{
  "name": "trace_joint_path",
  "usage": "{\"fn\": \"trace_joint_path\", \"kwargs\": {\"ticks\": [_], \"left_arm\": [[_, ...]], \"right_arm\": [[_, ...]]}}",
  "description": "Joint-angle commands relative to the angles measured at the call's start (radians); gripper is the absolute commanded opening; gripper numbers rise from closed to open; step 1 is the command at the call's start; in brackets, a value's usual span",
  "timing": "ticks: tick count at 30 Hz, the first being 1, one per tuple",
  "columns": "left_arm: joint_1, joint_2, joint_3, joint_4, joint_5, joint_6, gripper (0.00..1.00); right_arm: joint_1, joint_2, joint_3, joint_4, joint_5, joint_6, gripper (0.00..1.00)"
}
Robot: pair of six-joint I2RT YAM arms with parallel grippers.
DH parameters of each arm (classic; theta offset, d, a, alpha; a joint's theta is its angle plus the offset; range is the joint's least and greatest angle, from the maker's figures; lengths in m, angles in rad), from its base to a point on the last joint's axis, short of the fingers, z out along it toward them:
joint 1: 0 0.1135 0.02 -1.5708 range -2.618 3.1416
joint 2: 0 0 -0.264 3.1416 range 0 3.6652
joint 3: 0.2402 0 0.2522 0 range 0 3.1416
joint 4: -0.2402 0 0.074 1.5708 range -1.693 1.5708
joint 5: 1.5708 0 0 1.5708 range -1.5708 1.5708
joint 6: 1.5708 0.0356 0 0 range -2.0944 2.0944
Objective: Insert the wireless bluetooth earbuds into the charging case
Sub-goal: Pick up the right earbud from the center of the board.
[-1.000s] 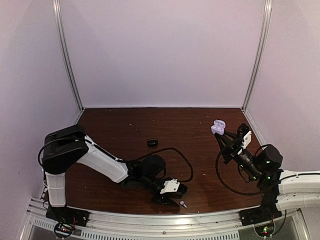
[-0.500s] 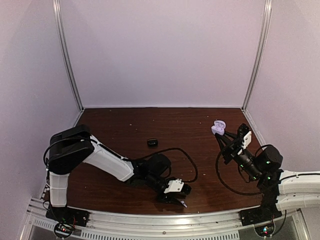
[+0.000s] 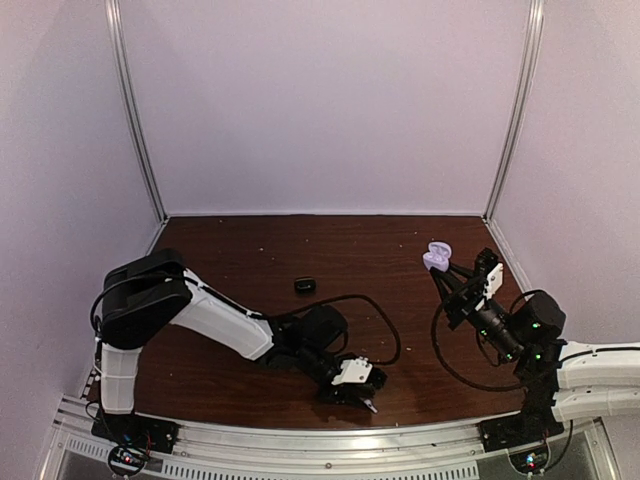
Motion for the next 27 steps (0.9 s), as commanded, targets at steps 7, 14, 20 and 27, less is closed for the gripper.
{"fn": "trace_joint_path", "kwargs": {"ticks": [7,14,20,27], "left_arm": [[0.001,0.035,0.015,-0.118,-0.053,0.041,0.22],[0.002,-0.063,-0.009,-0.122,-0.065,-0.016,0.15],[0.001,-0.227,-0.014,-0.257,-0.203,-0.110,0.12],[0.008,-0.467,-0.009,-0.441,-0.529,-0.153,0.10]], "right_arm": [[-0.009,-0.016,-0.018,0.013,0.004,0.003,0.00],[-0.009,-0.014,-0.025,0.010,0.002,0.001,0.00],[-0.010,0.048,-0.016,0.032,-0.028,-0.026,0.00],[0.000,0.203,0.028,0.082,-0.057,-0.078,0.00]]}}
